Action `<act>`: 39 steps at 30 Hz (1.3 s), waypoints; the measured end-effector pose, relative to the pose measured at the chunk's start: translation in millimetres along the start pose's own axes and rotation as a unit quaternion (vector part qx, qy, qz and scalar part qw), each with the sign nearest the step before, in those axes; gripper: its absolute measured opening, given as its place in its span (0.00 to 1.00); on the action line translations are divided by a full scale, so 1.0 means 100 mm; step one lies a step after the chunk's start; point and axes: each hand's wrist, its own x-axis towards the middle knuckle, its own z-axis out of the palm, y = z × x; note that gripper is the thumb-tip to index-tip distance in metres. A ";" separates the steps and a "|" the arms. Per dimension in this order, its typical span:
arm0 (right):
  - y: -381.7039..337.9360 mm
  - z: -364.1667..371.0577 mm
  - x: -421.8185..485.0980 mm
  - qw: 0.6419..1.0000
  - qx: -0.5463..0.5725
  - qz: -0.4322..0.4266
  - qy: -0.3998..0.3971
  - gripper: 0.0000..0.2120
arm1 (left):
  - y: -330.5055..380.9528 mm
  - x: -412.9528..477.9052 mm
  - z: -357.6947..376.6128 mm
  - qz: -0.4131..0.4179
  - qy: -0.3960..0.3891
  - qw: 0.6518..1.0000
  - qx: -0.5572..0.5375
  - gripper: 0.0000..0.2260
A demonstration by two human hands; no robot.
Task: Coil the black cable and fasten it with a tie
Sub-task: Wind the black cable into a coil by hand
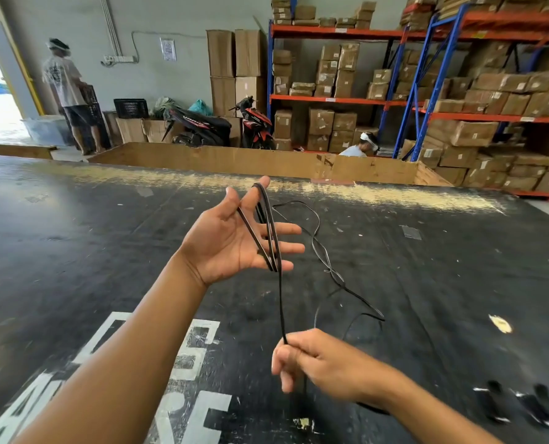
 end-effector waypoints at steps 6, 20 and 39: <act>0.12 -0.57 0.33 0.985 -0.145 -0.007 0.089 0.10 | -0.33 -0.14 0.25 -0.076 -0.156 0.985 -0.002 0.26; -1.06 -1.74 0.40 0.909 -0.361 -0.053 0.201 0.11 | -0.59 -0.18 0.11 -0.172 -0.005 0.983 0.060 0.27; -0.65 -0.33 -0.15 0.997 -0.049 -0.039 0.035 0.13 | 0.25 -0.10 -0.02 0.032 0.133 0.990 0.022 0.27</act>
